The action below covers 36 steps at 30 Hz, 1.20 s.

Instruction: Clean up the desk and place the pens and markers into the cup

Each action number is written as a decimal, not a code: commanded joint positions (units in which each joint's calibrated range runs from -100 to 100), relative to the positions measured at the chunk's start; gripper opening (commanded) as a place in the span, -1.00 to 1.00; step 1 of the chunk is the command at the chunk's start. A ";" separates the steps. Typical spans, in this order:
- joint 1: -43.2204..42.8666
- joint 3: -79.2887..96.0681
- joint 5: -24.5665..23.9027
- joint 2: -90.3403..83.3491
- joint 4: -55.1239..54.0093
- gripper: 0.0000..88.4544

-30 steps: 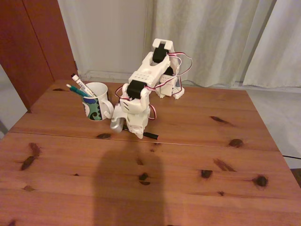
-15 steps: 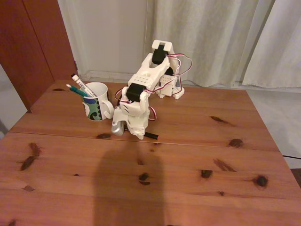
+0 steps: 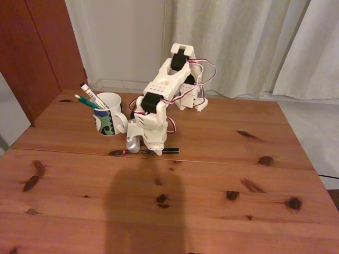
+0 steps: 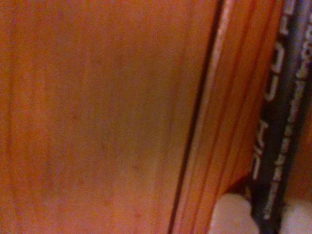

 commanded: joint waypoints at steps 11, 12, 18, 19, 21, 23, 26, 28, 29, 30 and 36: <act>1.54 1.62 0.34 -17.30 -0.97 -0.98; 1.54 2.70 0.34 -19.62 -1.14 -0.98; 1.14 8.11 0.19 -30.79 -1.23 -0.98; 0.98 8.75 0.08 -32.69 -1.23 -0.98; 0.89 10.19 -0.02 -36.17 -1.66 -0.98; 0.98 12.53 -0.13 -39.64 -4.24 -0.98; 1.30 18.66 -0.18 -44.94 -9.92 -0.98; 1.46 23.98 -0.60 -48.58 -15.08 -0.98; 1.46 26.87 -1.07 -50.48 -18.00 -0.98; 1.46 29.76 -1.49 -52.22 -21.10 -0.98; 0.98 45.17 -2.07 -62.23 -35.29 -0.98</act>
